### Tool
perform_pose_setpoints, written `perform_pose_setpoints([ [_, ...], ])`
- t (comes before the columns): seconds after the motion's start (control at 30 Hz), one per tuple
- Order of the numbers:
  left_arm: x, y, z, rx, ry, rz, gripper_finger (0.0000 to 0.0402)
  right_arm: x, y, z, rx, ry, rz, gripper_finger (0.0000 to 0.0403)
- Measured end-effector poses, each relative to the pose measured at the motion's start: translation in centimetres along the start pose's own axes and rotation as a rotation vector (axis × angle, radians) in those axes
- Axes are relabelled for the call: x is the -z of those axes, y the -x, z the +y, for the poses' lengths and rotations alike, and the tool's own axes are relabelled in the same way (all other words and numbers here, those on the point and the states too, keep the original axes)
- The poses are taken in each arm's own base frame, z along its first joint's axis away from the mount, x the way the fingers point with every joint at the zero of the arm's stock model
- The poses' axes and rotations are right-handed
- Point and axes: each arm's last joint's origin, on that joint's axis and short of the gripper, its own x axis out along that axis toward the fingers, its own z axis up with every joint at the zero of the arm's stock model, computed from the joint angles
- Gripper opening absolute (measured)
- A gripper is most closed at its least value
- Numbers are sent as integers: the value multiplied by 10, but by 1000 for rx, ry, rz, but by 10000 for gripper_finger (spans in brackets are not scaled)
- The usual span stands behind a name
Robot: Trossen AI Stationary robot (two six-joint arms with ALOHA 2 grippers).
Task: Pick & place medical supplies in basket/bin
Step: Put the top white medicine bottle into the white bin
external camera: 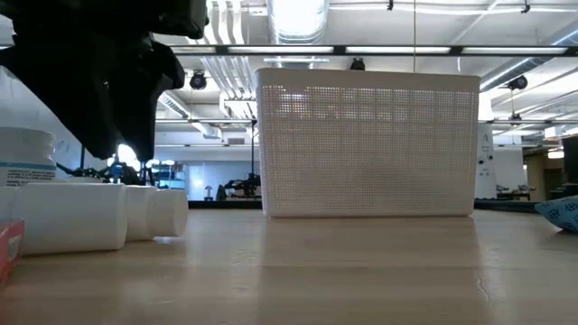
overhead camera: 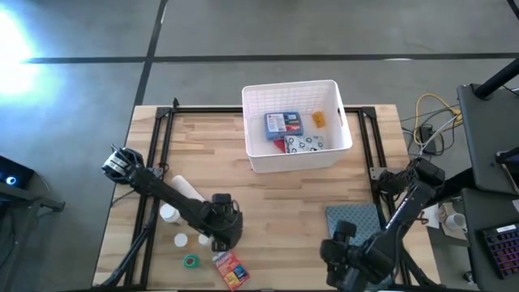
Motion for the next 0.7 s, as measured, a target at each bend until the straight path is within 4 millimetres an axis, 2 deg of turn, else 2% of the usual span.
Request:
perform_pose_setpoints([
  [0.33, 14, -18, 5, 31, 1, 60, 209, 8, -11, -4, 39, -18, 15, 254],
  [0.7, 21, -42, 19, 35, 46, 23, 209, -1, -15, -8, 47, -135, 14, 254],
])
